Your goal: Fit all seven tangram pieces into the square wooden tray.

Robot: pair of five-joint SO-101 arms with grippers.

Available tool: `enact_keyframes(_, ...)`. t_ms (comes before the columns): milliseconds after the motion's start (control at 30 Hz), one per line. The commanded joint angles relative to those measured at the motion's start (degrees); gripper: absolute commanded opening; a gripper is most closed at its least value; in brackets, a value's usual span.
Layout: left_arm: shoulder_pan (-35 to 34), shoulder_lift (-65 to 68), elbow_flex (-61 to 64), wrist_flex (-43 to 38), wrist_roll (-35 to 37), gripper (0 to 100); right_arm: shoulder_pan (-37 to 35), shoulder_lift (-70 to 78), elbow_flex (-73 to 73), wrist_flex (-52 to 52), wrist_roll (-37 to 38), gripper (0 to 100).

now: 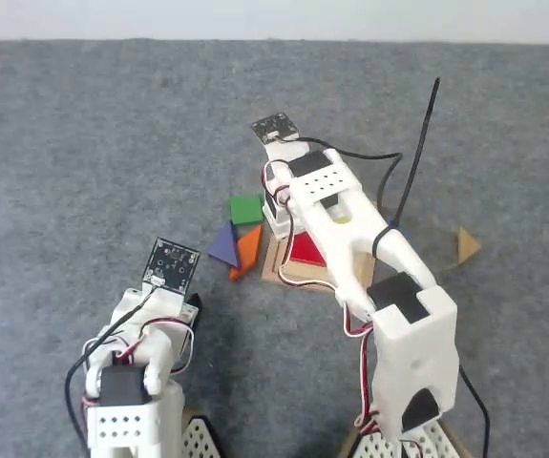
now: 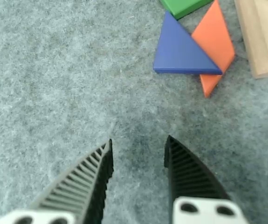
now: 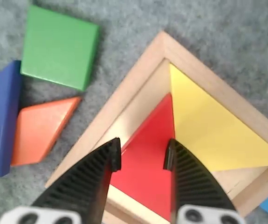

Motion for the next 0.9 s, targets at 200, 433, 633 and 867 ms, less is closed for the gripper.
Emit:
enact_keyframes(200,-0.35,-0.70,-0.48,0.44,-0.44,17,-3.47,-3.65,0.00,1.80,1.05,17.0)
enact_keyframes(433,-0.35,-0.70,-0.48,0.44,-0.44,17,-4.62,-1.98,2.99,-0.57,0.70,17.0)
enact_keyframes(633,-0.35,-0.70,-0.48,0.44,-0.44,17,-4.70,-7.08,3.34,-1.01,0.62,17.0)
enact_keyframes(867,-0.35,-0.70,-0.48,0.44,-0.44,17,-6.02,-11.65,8.35,-2.95,1.05,17.0)
